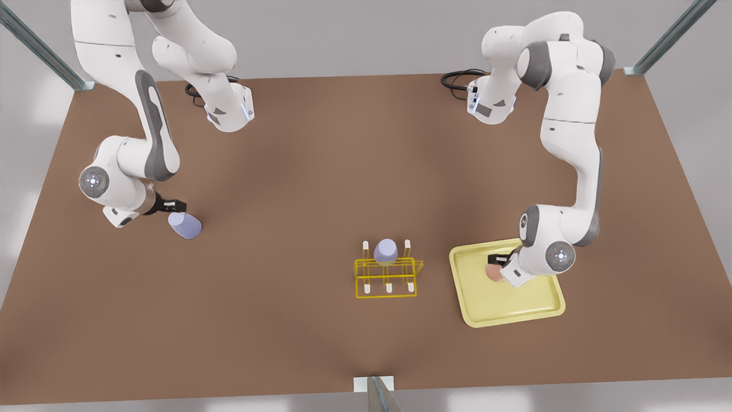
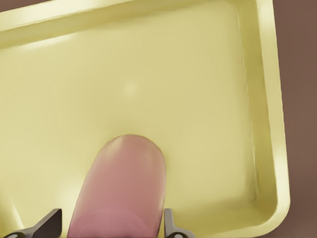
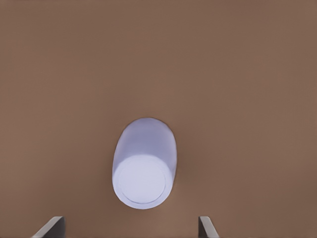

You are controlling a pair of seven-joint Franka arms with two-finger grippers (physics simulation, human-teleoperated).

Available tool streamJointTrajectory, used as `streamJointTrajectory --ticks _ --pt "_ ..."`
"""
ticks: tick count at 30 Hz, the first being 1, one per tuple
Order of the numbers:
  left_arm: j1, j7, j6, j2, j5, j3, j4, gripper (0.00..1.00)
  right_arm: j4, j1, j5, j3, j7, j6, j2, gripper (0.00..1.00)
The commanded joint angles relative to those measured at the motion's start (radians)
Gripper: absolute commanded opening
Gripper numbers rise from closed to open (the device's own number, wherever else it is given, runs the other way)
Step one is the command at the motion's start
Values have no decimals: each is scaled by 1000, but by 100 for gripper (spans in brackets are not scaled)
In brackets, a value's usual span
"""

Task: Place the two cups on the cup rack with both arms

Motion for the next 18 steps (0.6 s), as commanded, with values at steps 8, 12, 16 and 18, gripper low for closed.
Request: streamJointTrajectory --ticks 8,12,16,18 --pt "-13 -4 82 22 -2 1 3 100 -4 17 10 1 21 182 77 100" --pt "-16 -4 82 22 -1 1 3 91 -39 4 10 1 -6 231 86 100" --pt "-21 -38 79 18 1 0 4 88 -67 -5 8 1 -28 274 91 100" --pt "-19 -36 75 16 1 0 7 88 -88 -3 8 1 -28 319 98 100"
